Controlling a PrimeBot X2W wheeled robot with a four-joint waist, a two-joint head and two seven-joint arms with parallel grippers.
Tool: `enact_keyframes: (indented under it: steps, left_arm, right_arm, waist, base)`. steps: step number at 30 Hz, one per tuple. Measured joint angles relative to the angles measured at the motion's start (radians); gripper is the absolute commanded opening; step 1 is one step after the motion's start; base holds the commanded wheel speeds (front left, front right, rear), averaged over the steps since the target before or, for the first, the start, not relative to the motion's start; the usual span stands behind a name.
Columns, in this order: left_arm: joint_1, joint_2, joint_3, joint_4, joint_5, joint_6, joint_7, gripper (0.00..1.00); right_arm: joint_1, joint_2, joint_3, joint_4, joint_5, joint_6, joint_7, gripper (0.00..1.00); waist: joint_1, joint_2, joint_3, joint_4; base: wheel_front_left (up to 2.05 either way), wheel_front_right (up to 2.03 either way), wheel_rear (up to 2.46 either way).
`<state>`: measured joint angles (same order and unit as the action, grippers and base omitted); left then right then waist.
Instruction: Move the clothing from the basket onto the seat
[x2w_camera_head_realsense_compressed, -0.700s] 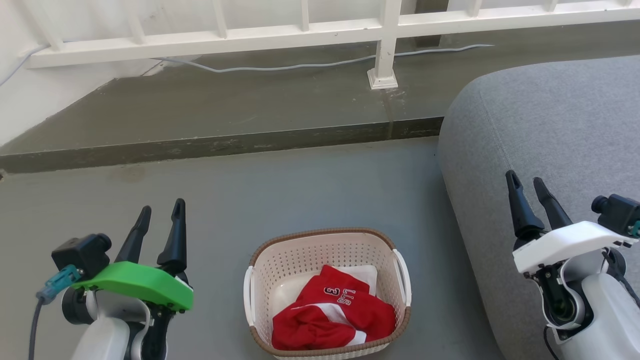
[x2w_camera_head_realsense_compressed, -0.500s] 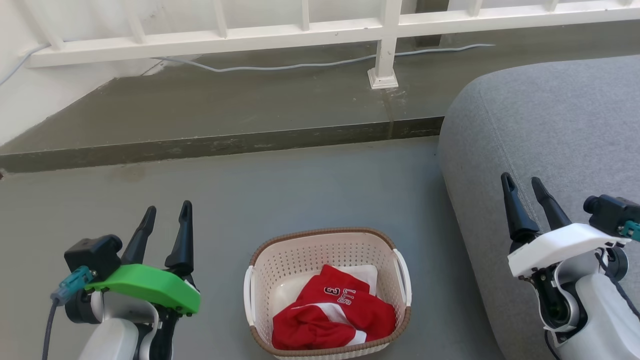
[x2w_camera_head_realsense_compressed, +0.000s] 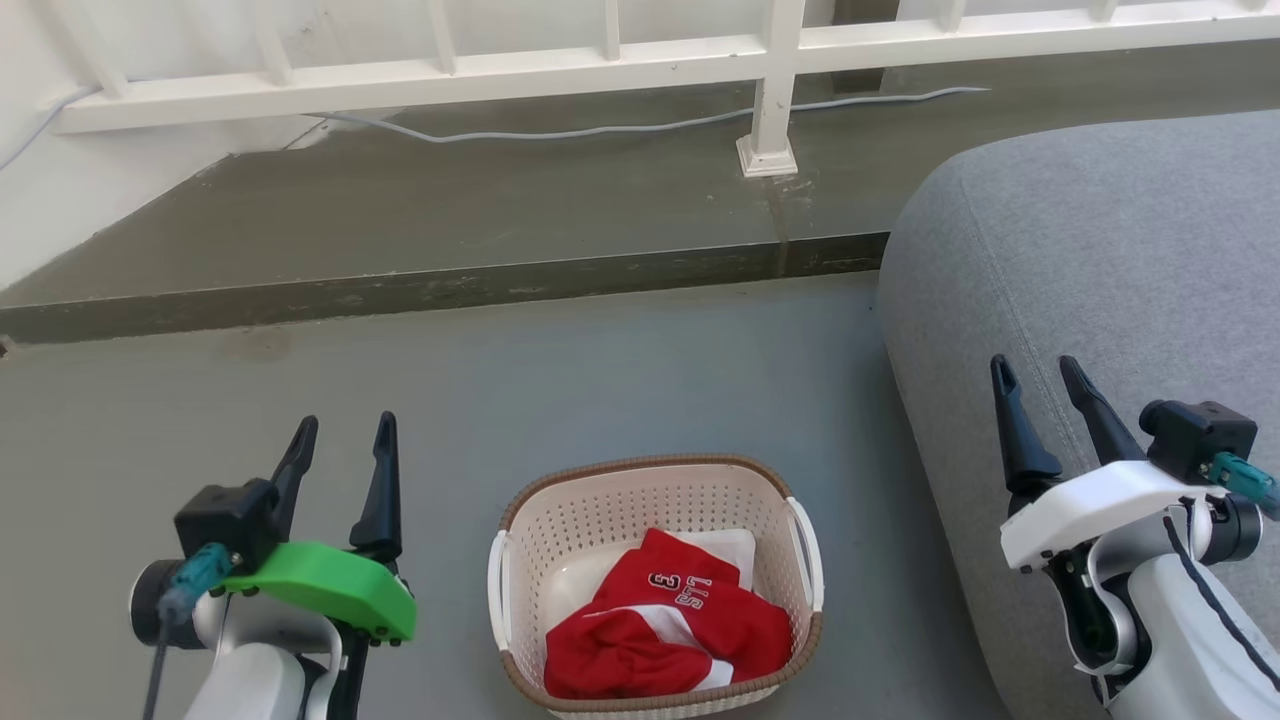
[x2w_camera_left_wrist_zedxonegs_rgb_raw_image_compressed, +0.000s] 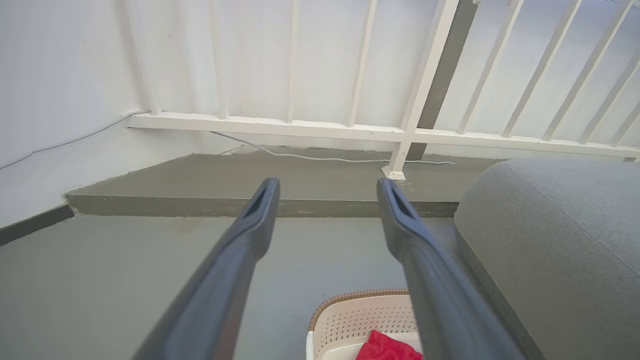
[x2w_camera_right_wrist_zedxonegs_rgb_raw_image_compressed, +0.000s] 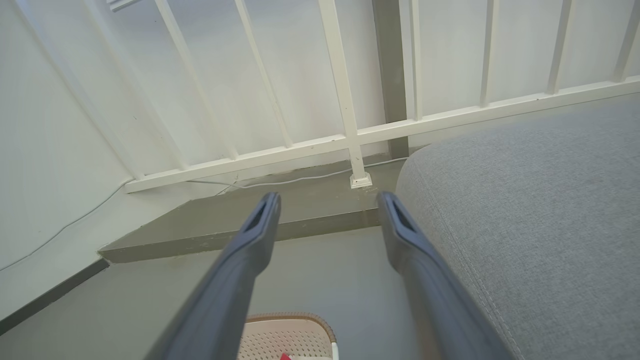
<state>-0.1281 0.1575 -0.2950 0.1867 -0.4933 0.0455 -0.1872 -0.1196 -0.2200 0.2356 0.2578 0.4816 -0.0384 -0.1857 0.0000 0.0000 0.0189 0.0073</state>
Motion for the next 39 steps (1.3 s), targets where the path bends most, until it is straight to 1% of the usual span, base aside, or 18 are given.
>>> enact_keyframes:
  steps: [7, 16, 19, 34, 39]
  left_arm:
    - [0.000, 0.000, -0.017, 0.012, 0.085, 0.018, -0.017, 1.00]
    - [-0.001, -0.003, -0.033, 0.028, 0.167, 0.043, -0.035, 1.00]
    - [-0.002, -0.003, -0.035, 0.030, 0.195, 0.043, -0.044, 1.00]
    - [-0.011, -0.007, -0.035, 0.040, 0.196, 0.046, -0.044, 1.00]
    - [-0.015, -0.008, -0.036, 0.044, 0.197, 0.046, -0.044, 1.00]
  right_arm:
    - [0.000, 0.000, 0.012, 0.008, -0.063, -0.009, -0.026, 1.00]
    - [-0.001, -0.002, 0.029, 0.015, -0.149, -0.024, -0.057, 1.00]
    - [-0.002, -0.003, 0.030, 0.016, -0.174, -0.025, -0.065, 1.00]
    - [-0.007, -0.001, 0.023, 0.029, -0.174, -0.022, -0.065, 1.00]
    - [-0.014, -0.001, 0.017, 0.031, -0.175, -0.014, -0.065, 1.00]
  waist:
    - [0.0000, 0.0000, 0.002, -0.001]
    - [0.0000, 0.0000, 0.005, -0.001]
    - [0.0000, 0.0000, 0.005, -0.001]
    - [0.0000, 0.0000, 0.008, 0.000]
    - [0.0000, 0.0000, 0.012, 0.000]
  base:
    - [0.00, 0.00, 0.00]
    - [0.00, 0.00, 0.00]
    - [0.00, 0.00, 0.00]
    - [0.00, 0.00, 0.00]
    - [0.00, 0.00, 0.00]
